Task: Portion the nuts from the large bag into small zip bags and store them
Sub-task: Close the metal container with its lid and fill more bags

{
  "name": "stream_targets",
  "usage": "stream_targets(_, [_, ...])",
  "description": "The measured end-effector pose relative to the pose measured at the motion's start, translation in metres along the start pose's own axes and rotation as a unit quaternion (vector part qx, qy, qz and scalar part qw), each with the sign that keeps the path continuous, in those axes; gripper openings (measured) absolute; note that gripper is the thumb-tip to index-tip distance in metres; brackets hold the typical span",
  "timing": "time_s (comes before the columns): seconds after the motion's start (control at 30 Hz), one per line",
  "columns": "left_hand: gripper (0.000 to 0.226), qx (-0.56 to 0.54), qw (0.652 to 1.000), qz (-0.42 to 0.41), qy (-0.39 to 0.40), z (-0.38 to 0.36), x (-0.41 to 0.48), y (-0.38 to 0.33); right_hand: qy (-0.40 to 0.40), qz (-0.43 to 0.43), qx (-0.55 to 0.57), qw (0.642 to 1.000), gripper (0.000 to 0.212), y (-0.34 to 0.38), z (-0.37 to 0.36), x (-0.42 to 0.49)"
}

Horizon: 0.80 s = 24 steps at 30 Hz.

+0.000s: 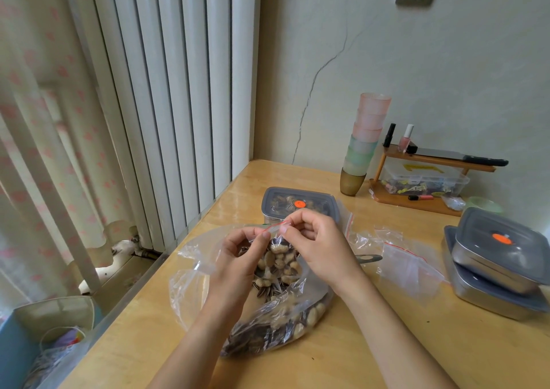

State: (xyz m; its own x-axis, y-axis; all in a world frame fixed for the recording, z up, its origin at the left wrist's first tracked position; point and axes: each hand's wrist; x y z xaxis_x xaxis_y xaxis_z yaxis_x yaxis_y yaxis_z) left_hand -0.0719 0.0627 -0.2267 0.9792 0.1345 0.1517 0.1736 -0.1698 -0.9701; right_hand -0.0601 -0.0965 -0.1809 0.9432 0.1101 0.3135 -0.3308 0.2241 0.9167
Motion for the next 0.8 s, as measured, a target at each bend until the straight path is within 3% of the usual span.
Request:
stream_targets(0.43, [0.008, 0.041, 0.998, -0.039, -0.01, -0.0016, -0.0028, -0.0036, 0.02, 0.003, -0.04, 0.999, 0.004, -0.0011, -0.0057, -0.0019])
stream_targets(0.8, [0.01, 0.08, 0.995, -0.059, -0.021, -0.0017, -0.0017, -0.0031, 0.014, 0.027, -0.121, 0.992, 0.009, -0.0006, -0.0066, -0.0032])
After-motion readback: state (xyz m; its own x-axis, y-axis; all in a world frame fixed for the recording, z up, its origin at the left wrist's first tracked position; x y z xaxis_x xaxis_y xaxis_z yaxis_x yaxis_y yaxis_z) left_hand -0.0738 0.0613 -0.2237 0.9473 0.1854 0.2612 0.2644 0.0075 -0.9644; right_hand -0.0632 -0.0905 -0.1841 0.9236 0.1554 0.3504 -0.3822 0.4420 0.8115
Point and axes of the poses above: each hand's wrist, its own x-axis towards the middle knuckle, its own z-axis out of the back of the hand, y = z × x, and after that the axes turned 5 degrees about x, right-handed
